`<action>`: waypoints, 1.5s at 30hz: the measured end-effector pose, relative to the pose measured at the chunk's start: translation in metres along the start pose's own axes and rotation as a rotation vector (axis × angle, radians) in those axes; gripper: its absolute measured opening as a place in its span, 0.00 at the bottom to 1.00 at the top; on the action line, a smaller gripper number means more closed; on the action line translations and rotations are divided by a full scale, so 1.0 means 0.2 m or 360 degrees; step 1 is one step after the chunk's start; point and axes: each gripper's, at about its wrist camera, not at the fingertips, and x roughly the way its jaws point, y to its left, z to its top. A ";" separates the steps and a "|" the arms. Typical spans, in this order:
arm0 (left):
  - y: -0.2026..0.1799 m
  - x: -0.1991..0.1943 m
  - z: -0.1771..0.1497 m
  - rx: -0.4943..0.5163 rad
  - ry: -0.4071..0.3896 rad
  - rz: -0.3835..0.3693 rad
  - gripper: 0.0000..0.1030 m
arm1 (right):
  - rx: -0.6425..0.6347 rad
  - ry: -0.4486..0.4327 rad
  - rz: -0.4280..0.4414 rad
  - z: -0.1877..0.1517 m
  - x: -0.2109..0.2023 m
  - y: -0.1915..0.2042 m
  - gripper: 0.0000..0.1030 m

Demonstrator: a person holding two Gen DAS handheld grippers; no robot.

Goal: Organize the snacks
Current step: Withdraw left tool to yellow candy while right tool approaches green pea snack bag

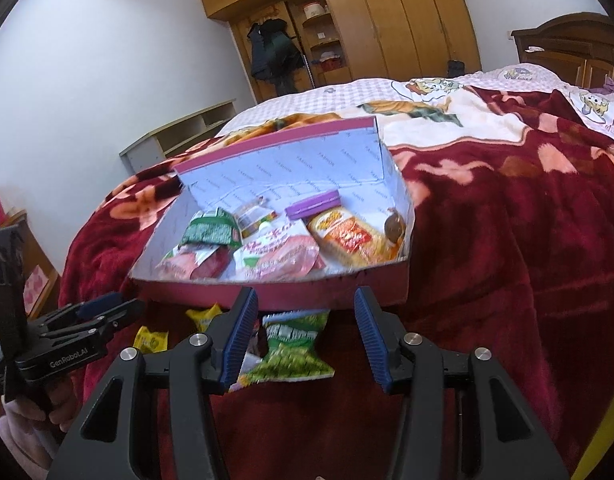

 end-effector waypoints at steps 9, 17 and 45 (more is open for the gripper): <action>0.02 0.03 -0.12 -0.0140 0.0053 0.0008 0.62 | -0.0035 0.0037 0.0002 -0.10 0.01 0.02 0.50; -0.02 0.06 -0.18 -0.0077 -0.0004 0.0118 0.62 | -0.0050 0.0077 0.0004 -0.16 0.06 0.03 0.50; -0.05 0.13 -0.24 -0.0039 -0.0041 0.0197 0.62 | 0.0088 0.0155 0.0018 -0.16 0.28 0.00 0.61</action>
